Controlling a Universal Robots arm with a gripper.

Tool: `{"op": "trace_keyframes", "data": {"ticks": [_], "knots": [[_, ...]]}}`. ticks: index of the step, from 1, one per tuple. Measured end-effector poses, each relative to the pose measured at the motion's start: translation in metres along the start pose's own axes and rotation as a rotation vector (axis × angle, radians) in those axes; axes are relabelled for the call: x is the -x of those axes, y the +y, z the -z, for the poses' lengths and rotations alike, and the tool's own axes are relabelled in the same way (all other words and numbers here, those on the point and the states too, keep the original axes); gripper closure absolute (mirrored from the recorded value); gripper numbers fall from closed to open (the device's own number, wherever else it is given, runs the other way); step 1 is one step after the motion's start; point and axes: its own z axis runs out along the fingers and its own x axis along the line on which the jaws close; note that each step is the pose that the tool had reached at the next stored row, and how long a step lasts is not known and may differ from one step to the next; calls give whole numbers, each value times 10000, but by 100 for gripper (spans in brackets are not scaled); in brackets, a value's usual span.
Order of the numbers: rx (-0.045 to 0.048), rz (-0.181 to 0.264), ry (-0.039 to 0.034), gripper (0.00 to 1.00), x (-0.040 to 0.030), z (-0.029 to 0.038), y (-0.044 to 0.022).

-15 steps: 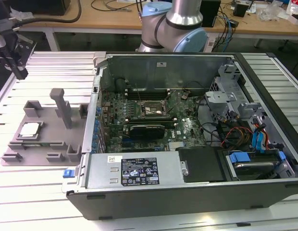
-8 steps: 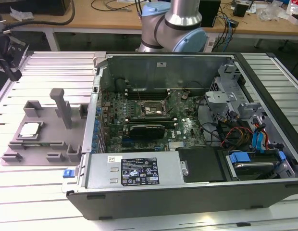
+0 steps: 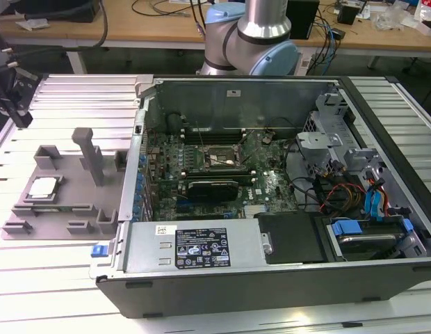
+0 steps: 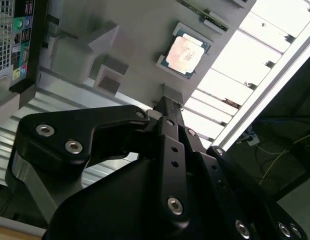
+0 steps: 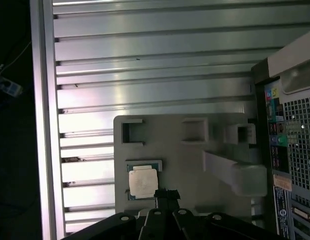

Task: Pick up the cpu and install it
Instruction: 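Reach for the cpu, then pick up the cpu and move it towards the insertion slot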

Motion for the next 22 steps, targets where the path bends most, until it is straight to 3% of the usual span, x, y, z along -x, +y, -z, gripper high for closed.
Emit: {"op": "trace_keyframes", "data": {"ticks": [5, 18, 22], "knots": [[2, 0, -3, 89, 7, -112, -129], [1, 0, -2, 89, 7, -116, -130], [2, 1, -5, 89, -10, -160, -133]]}}
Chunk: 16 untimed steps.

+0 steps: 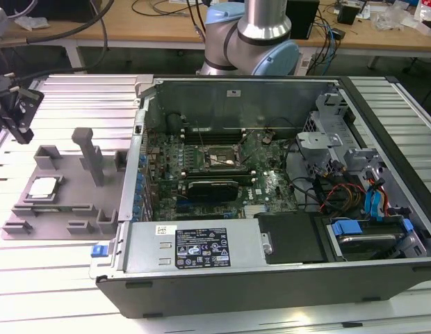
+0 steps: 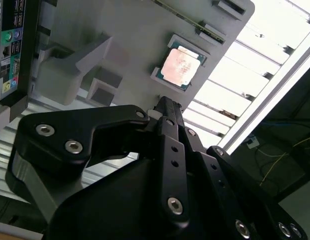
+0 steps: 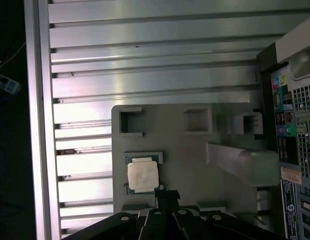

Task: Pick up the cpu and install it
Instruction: 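Pick up the cpu and move it towards the insertion slot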

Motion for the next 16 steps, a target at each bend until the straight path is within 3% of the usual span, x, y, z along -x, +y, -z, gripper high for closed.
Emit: {"op": "trace_keyframes", "data": {"ticks": [4, 16], "knots": [[-1, 0, -7, 89, -63, -80, -8], [-1, 2, -7, 89, -184, -178, -21]]}}
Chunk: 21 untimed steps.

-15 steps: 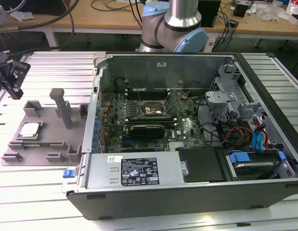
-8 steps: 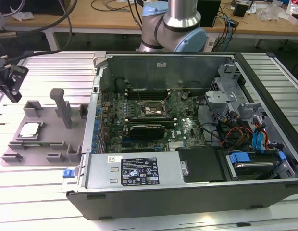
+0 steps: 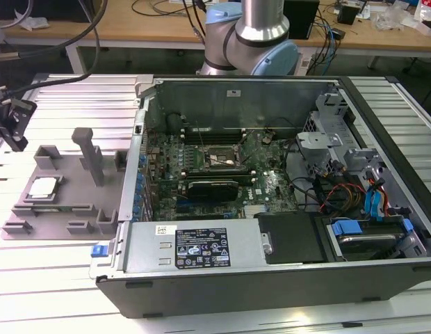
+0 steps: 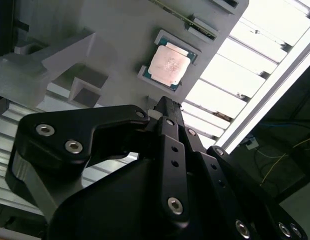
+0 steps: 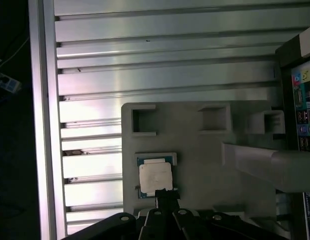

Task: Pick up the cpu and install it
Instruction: 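Pick up the cpu and move it towards the insertion slot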

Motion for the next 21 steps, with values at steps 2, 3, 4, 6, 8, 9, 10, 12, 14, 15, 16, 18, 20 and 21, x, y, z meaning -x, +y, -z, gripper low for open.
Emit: {"op": "trace_keyframes", "data": {"ticks": [2, 3, 4, 6, 8, 9, 10, 12, 14, 15, 16, 18, 20, 21], "knots": [[0, 1, 0, 89, -24, -20, -3], [0, 1, -1, 89, -31, -26, -4], [1, 2, -1, 89, -36, -31, -4], [0, 2, -1, 89, -54, -50, -6], [0, 3, 0, 89, -70, -71, -9], [0, 3, 1, 89, -75, -78, -9], [-1, 4, 1, 89, -81, -87, -10], [0, 4, 1, 89, -94, -111, -12], [1, 5, -1, 89, -110, -143, -15], [0, 5, 0, 89, -115, -153, -16], [0, 5, -1, 89, -120, -165, -16], [0, 7, -1, 89, -127, -194, -18], [0, 7, 0, 89, -130, -250, -21], [1, 5, 0, 89, -131, -277, -25]]}}
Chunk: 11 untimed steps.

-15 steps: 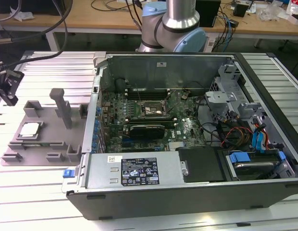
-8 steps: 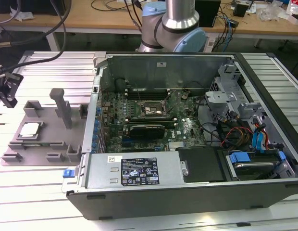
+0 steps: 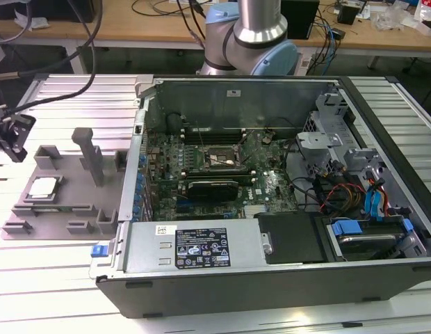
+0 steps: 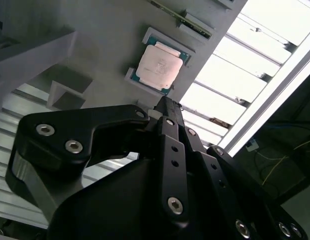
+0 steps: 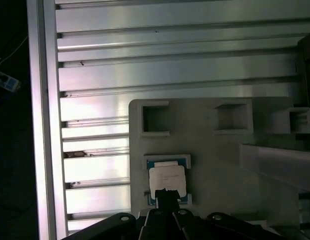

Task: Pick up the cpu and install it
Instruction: 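Pick up the cpu and move it towards the insertion slot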

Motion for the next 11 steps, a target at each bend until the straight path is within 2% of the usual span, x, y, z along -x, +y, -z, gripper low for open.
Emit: {"op": "trace_keyframes", "data": {"ticks": [3, 11], "knots": [[-1, 0, 0, 89, 0, -52, -17], [-1, 2, 0, 89, -1, -120, -21]]}}
